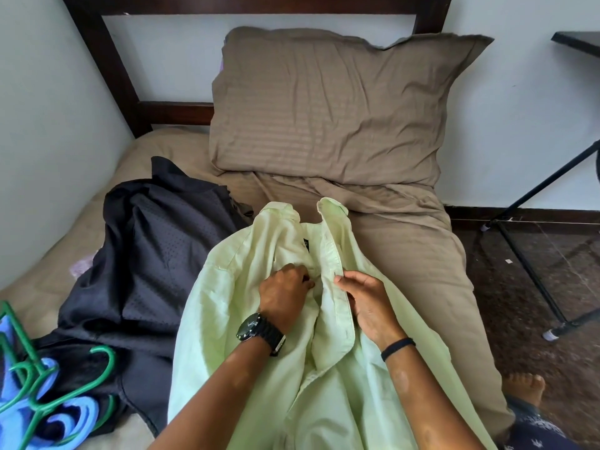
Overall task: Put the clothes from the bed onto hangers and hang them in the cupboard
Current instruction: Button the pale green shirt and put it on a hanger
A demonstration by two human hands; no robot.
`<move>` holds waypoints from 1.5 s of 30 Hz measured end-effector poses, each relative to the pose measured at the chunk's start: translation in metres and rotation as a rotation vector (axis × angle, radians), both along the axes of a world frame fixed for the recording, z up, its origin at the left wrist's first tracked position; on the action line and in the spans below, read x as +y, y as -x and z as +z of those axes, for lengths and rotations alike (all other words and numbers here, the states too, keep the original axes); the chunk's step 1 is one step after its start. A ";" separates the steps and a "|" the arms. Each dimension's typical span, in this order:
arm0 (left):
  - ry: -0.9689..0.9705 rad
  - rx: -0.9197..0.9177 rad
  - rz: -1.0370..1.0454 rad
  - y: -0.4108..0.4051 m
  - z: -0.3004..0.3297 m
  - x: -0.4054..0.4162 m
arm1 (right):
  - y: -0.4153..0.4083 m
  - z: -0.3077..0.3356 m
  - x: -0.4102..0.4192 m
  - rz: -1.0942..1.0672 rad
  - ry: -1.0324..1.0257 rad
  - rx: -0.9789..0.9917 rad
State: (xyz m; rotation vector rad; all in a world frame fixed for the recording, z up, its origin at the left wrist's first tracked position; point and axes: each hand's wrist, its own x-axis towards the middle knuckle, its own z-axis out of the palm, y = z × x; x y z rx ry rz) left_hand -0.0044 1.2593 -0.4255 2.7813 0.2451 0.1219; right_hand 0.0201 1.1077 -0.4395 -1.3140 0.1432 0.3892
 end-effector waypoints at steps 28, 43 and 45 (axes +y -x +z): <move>1.234 -0.150 0.293 0.020 0.011 -0.018 | 0.025 0.028 0.034 -0.059 0.862 -0.819; 1.261 -0.181 0.329 0.024 0.009 -0.017 | 0.025 0.036 0.024 0.083 0.552 -0.564; 1.311 -0.175 0.315 0.024 0.010 -0.019 | 0.025 0.037 0.025 0.053 0.543 -0.548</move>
